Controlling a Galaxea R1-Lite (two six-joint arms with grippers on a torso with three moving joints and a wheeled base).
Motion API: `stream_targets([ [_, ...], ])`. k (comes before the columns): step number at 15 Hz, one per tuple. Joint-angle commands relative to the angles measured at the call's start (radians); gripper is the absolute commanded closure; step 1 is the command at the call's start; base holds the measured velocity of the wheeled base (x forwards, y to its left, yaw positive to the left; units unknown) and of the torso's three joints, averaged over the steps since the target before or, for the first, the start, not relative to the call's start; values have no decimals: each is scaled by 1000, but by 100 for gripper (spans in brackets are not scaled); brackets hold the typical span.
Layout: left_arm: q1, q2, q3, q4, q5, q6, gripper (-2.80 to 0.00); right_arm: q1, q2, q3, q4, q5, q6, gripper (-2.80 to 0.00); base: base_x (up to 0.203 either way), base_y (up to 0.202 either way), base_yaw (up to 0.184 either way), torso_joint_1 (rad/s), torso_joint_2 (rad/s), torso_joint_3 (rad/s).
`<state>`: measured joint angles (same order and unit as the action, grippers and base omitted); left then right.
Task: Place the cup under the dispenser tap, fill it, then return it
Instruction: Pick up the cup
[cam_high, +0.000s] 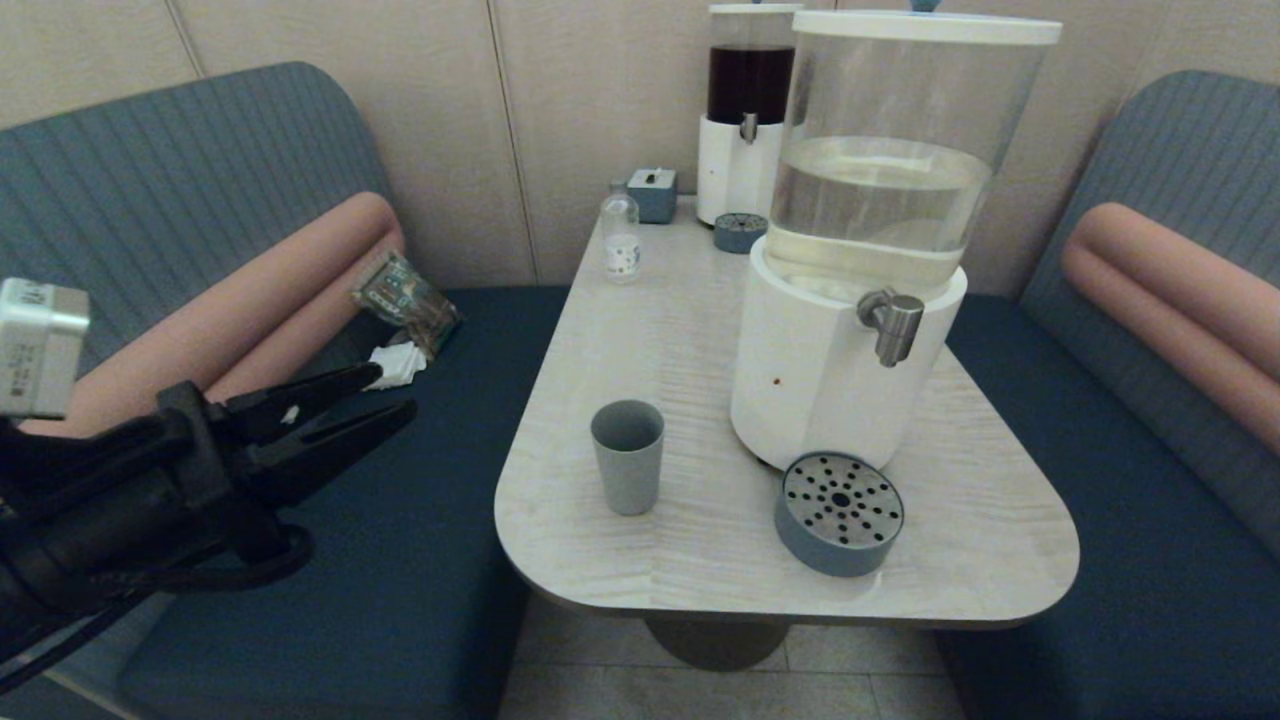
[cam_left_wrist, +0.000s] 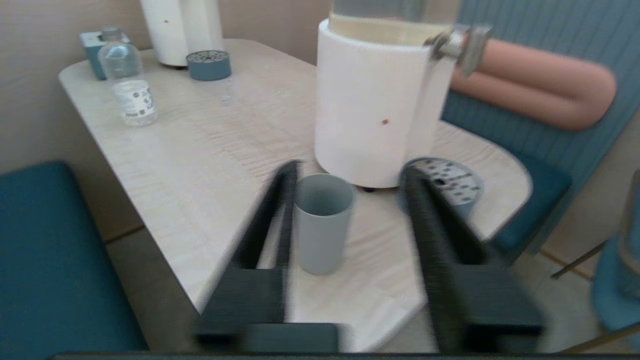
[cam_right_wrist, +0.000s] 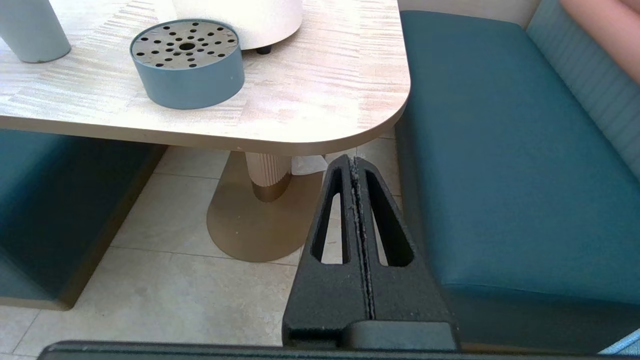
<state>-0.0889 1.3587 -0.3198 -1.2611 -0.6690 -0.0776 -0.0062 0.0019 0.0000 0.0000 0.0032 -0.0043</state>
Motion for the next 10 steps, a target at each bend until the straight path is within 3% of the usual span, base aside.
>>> stream_targets([
  [1, 2, 282, -9, -163, -34, 28, -280, 0, 1, 2, 0, 0, 0, 0, 0, 0, 0, 0, 0, 0],
  [5, 3, 553, -158, -255, -169, 146, -280, 0, 1, 2, 0, 0, 0, 0, 0, 0, 0, 0, 0, 0],
  [7, 3, 645, -253, -266, -235, 169, -280, 0, 1, 2, 0, 0, 0, 0, 0, 0, 0, 0, 0, 0],
  [10, 4, 746, -313, -269, -276, 182, -280, 0, 1, 2, 0, 0, 0, 0, 0, 0, 0, 0, 0, 0],
])
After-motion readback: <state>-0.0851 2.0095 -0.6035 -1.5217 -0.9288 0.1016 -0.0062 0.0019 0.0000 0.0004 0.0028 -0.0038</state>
